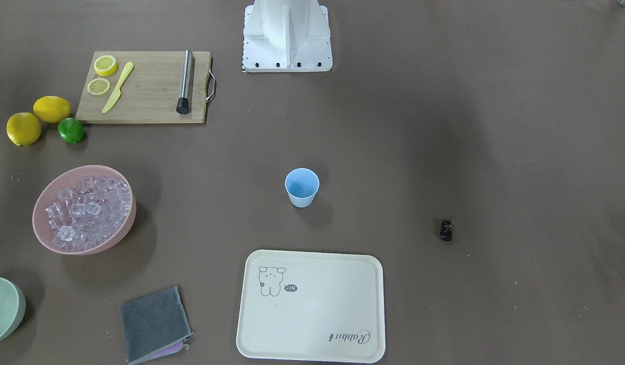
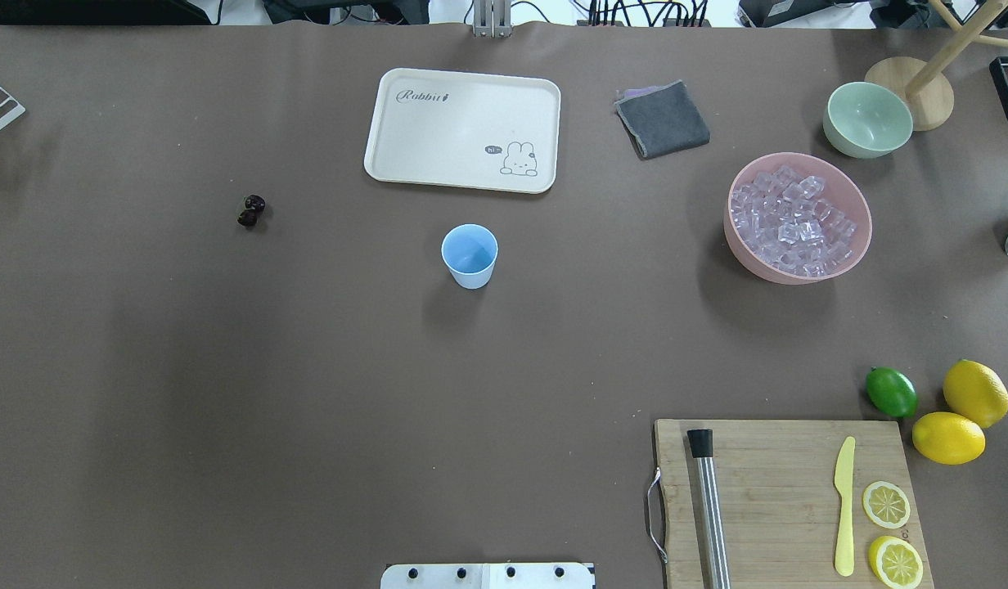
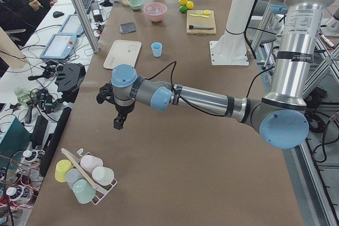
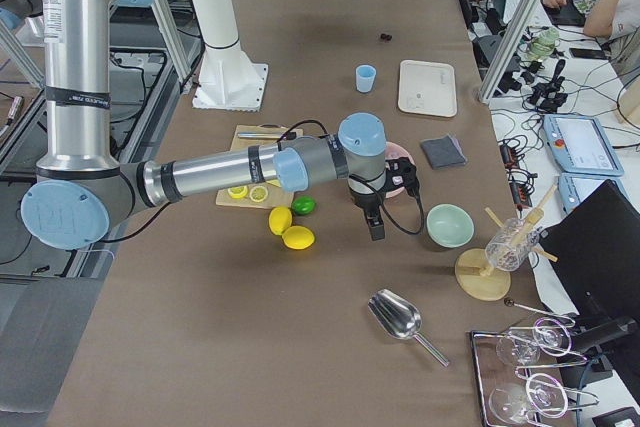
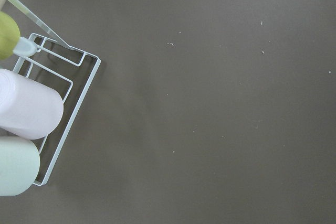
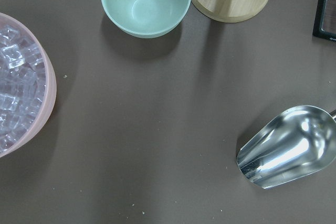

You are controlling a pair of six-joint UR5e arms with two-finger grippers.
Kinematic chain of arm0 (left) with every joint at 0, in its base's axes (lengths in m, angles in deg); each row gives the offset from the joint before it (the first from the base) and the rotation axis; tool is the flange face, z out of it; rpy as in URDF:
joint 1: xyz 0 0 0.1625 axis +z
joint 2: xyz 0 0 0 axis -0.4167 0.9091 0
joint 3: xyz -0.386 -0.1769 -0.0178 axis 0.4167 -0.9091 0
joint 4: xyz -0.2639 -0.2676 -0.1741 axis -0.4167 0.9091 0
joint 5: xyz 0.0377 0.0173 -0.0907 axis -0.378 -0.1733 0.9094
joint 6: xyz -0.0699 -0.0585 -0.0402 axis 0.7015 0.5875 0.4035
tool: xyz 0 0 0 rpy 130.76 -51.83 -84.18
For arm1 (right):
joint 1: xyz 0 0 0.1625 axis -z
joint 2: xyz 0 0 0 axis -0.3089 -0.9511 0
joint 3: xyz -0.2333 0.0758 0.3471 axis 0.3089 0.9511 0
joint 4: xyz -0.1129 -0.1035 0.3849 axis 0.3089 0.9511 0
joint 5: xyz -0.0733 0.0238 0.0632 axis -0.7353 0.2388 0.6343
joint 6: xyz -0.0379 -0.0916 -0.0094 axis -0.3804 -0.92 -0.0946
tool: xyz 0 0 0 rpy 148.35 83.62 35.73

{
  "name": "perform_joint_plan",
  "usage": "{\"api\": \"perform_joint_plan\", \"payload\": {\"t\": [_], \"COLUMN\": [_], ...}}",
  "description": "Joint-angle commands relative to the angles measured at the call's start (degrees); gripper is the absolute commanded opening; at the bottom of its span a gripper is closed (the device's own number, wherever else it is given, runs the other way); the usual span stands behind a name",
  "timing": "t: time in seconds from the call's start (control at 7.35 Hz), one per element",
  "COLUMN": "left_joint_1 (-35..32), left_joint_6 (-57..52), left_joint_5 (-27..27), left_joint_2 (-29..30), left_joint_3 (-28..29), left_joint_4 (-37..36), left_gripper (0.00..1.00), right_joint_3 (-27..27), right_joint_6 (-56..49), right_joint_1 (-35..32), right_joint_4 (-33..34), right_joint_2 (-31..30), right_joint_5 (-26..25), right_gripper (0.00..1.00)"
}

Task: Put ice and cherries in cup
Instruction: 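Move the right gripper over the pink bowl of ice cubes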

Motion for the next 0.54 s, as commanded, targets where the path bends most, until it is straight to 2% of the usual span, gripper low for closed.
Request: {"api": "perform_joint_plan", "payload": {"t": [0.0, 0.14, 0.27, 0.41], "left_joint_1": [0.0, 0.0, 0.0, 0.0], "left_joint_6": [0.1, 0.1, 0.8, 3.1], "left_joint_5": [0.0, 0.0, 0.0, 0.0], "left_joint_2": [0.0, 0.0, 0.0, 0.1], "left_joint_3": [0.3, 0.0, -0.3, -0.4], "left_joint_4": [0.1, 0.1, 0.2, 0.2], "left_gripper": [0.98, 0.98, 0.98, 0.98], "right_joint_3": [-0.4, 0.0, 1.5, 3.1], "right_joint_6": [0.4, 6.7, 16.3, 24.7], "right_joint_1": [0.3, 3.9, 10.6, 17.9], "right_joint_4": [0.0, 0.1, 0.0, 0.1], "right_joint_2": [0.9, 5.7, 11.3, 16.1], "right_joint_5": [0.1, -0.2, -5.0, -12.7], "right_gripper": [1.00, 1.00, 1.00, 1.00]}}
